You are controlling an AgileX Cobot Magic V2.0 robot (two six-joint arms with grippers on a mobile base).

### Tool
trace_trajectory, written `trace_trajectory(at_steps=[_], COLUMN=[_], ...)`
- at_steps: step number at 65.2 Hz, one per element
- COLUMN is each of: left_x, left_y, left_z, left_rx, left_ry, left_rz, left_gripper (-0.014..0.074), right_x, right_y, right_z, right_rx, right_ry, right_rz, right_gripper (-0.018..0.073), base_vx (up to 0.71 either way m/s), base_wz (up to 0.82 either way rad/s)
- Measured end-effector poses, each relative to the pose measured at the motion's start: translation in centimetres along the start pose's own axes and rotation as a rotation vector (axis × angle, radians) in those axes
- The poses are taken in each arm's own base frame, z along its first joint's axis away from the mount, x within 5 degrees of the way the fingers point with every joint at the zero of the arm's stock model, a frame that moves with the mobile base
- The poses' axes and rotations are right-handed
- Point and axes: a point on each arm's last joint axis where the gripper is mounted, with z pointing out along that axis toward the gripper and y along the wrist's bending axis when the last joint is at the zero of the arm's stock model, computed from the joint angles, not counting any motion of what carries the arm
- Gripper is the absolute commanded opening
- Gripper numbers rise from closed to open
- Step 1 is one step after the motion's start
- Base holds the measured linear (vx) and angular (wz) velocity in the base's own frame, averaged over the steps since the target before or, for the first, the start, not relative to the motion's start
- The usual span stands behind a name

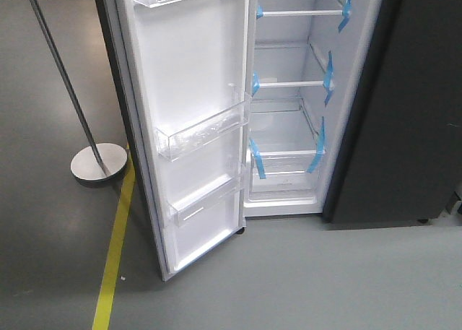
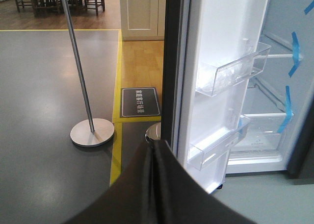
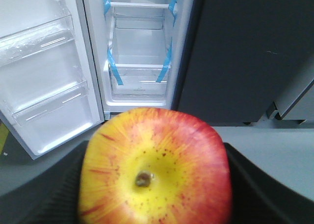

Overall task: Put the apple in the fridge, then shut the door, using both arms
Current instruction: 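Drive closer to the open refrigerator door holding the apple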

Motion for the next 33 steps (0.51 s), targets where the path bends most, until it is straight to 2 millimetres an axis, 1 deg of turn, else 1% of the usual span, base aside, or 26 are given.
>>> trace_trajectory(at_steps=[33], left_x=[0.0], left_y=[0.0], left_z=[0.0], left_rx=[0.0], left_ry=[0.0], left_rz=[0.0], left_gripper=[-0.0006], right_x=[0.0], right_y=[0.0], right_z=[0.0], right_rx=[0.0], right_ry=[0.0], right_rz=[0.0], right_gripper=[0.0215], base_vx=[0.07], base_wz=[0.02])
